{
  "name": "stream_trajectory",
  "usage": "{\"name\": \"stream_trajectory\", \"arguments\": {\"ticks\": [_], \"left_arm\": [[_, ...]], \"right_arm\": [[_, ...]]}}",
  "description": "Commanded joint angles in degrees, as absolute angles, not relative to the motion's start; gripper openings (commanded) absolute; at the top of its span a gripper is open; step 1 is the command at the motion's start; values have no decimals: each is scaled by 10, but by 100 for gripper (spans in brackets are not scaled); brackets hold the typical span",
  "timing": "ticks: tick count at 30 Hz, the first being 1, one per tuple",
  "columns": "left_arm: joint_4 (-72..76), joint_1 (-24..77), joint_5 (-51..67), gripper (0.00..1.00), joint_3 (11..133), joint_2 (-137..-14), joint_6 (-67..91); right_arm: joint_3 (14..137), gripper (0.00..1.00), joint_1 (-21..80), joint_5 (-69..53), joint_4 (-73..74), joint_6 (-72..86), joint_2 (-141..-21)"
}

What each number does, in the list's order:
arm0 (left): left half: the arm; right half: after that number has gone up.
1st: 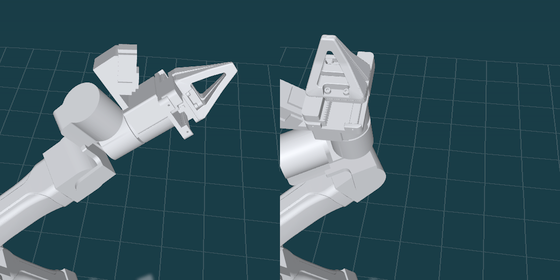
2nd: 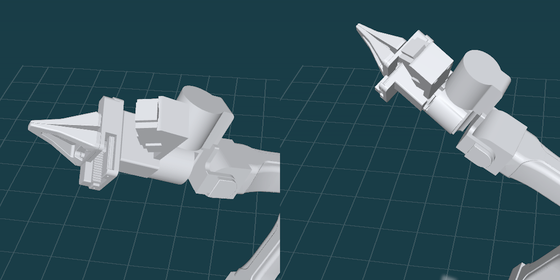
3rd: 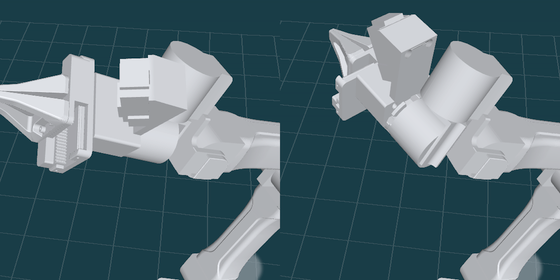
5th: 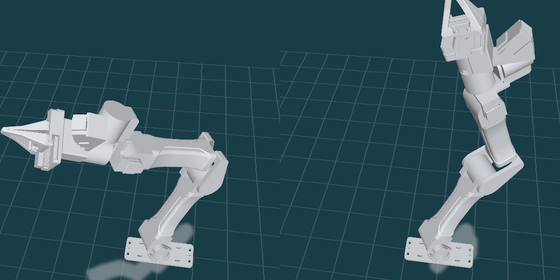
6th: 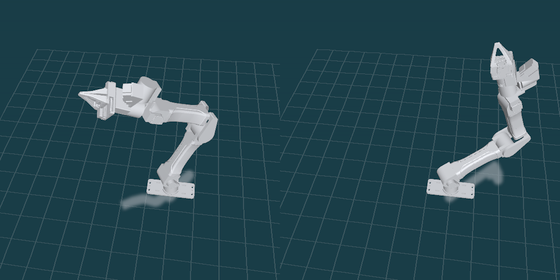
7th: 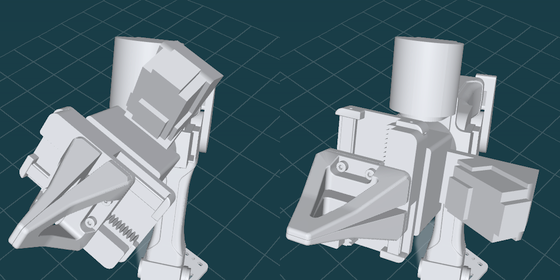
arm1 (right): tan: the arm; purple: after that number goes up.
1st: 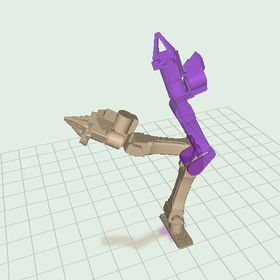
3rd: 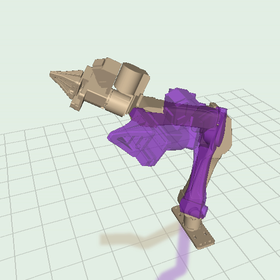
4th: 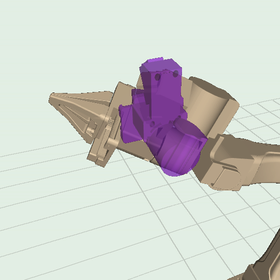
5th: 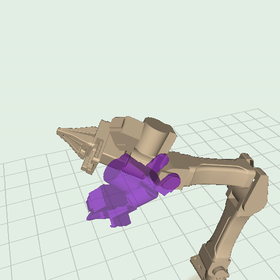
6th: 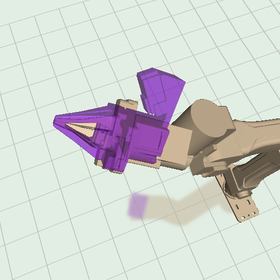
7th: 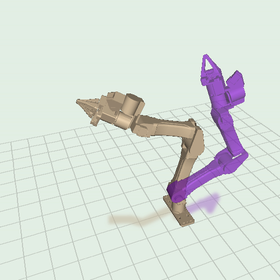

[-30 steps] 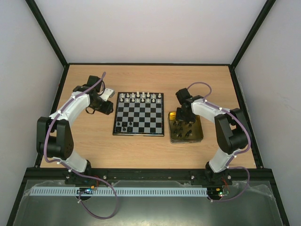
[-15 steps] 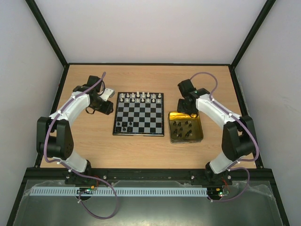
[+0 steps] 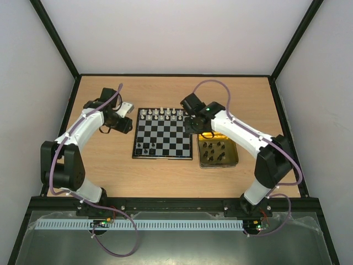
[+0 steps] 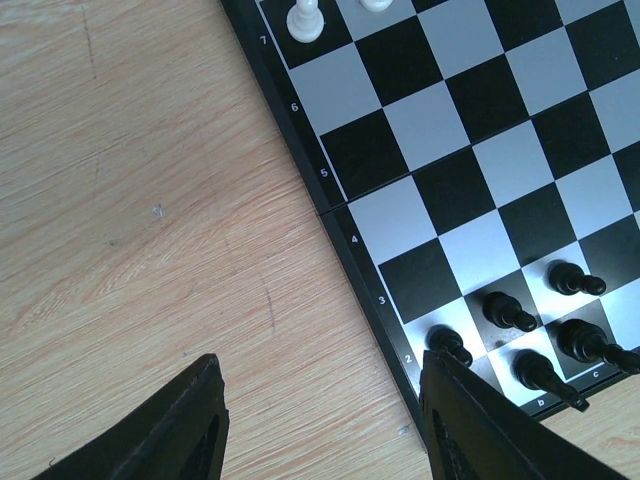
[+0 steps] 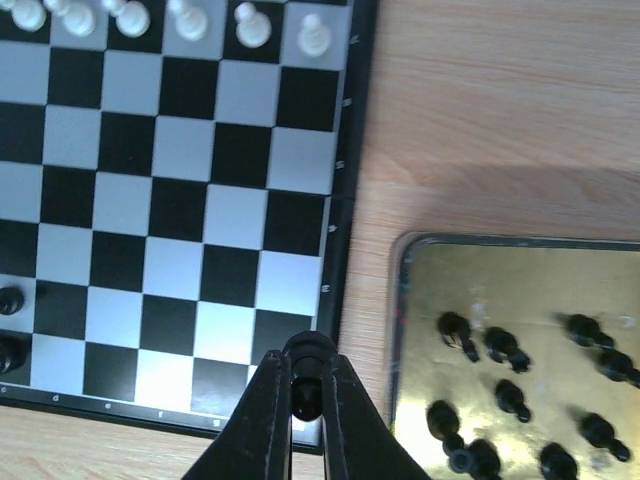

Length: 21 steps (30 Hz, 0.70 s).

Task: Set up the chess pieces on the board
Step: Place the chess piece on the chessboard.

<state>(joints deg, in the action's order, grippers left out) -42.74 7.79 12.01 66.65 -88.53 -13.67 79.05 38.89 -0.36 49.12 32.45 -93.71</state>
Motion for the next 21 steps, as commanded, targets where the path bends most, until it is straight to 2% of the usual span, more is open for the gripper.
{"name": "stream_trajectory", "arguments": {"ticks": [1,7,21], "left_arm": [[-428,75,121,55,657,-868,-134],[-421,75,112,55,651,-859,-128],[-403,75,105,55,632,-851,-129]], "right_arm": [[823,5,432,-8,512,345,-982],[858,2,478,-20,501,350,-1038],[903,2,513,-49,484,343,-1118]]}}
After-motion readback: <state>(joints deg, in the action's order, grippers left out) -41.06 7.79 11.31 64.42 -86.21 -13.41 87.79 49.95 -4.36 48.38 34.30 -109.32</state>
